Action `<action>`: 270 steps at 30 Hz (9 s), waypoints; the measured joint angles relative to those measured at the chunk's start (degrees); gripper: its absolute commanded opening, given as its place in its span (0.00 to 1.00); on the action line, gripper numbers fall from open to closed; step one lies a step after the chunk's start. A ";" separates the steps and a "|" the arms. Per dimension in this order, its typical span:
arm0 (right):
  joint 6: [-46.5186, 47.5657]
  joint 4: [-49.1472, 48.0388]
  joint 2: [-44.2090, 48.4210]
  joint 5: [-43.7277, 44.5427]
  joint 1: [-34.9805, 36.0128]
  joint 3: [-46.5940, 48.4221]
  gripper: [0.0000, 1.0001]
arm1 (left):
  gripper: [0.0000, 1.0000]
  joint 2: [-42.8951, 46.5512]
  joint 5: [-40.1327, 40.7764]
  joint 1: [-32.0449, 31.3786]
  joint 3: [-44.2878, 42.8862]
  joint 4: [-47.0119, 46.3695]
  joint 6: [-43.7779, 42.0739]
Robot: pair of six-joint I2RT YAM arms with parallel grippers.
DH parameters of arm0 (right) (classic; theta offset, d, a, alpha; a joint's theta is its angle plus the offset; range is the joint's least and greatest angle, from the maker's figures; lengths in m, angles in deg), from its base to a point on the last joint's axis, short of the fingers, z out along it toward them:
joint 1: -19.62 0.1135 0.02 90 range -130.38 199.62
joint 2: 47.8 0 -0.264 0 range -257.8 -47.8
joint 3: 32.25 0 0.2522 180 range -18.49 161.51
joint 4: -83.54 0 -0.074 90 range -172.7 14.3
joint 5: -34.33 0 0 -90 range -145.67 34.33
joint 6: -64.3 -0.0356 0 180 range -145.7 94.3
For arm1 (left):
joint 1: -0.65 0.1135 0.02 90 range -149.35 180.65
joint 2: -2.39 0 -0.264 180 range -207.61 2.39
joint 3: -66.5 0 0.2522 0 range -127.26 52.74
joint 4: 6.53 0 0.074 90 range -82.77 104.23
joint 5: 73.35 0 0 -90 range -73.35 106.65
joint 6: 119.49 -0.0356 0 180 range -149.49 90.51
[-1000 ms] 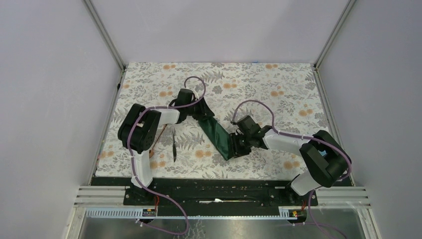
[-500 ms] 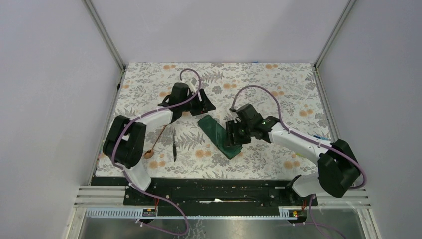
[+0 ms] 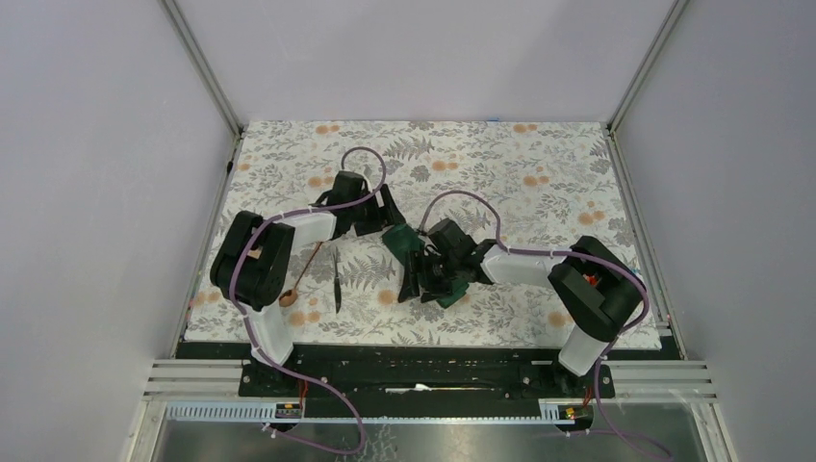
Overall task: Fold the napkin into a case and place the utensils inside
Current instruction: Rotate the smaller rectangle-folded napkin at the center of the board, then pick up the spoon from the corner of the board, then pass from the left arm to the right
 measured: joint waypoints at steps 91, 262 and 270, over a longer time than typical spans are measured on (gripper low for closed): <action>-6.71 -29.20 -1.55 -12.68 -63.58 -12.02 0.98 | 0.48 -27.85 -24.44 -28.17 -15.89 -30.86 13.00; 28.28 -75.47 -8.44 37.88 9.14 4.11 0.50 | 0.00 45.40 -8.26 20.17 35.08 -22.64 81.79; 27.58 -73.61 -7.54 37.92 9.14 4.13 0.23 | 0.00 45.05 -7.39 20.20 35.08 -22.67 81.79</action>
